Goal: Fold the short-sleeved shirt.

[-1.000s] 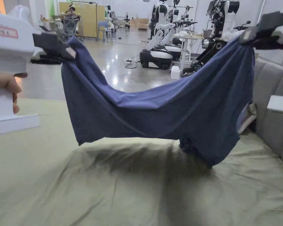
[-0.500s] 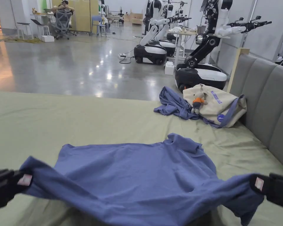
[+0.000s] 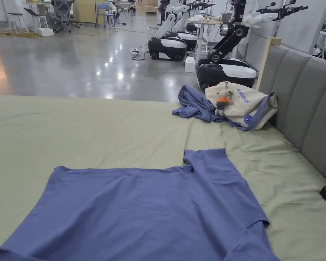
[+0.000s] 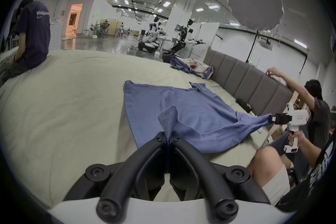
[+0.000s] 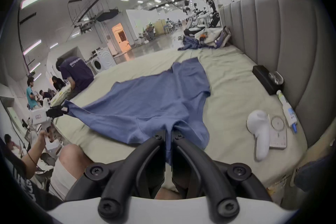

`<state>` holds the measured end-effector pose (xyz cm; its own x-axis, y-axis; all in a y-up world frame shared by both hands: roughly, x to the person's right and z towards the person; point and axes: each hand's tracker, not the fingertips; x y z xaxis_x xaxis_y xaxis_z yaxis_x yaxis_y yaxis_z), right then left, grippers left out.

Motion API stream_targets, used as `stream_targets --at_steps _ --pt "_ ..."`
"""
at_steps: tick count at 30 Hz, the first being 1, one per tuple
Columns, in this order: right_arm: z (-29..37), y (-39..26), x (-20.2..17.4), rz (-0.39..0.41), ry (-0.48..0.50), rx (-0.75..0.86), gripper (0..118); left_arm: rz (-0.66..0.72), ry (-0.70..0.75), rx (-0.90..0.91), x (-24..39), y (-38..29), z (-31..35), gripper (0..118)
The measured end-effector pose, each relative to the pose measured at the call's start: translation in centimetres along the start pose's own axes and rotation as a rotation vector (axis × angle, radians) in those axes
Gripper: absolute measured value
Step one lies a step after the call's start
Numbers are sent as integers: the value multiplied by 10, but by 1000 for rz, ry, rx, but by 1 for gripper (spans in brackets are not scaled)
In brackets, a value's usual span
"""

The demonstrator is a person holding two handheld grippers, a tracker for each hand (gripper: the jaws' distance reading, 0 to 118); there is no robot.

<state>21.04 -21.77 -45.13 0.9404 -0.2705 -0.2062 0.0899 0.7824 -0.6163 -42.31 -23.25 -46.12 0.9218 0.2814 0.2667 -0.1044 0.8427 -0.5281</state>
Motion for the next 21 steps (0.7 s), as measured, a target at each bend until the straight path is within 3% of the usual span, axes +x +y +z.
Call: stream_targets --at_steps 9,19,20,21 --pt "-6 -17 13 3 -39 -41 6 54 30 -35 -12 -16 4 3" --pt "-23 -44 13 43 -70 -124 7 -26 102 -94 -3 -34 -4 4" --pt "-25 -43 14 41 -70 -127 15 -22 121 -93 -1 -34 -6 6" --pt "-26 -42 14 36 -73 -135 40 -35 136 -96 2 -34 -6 18"
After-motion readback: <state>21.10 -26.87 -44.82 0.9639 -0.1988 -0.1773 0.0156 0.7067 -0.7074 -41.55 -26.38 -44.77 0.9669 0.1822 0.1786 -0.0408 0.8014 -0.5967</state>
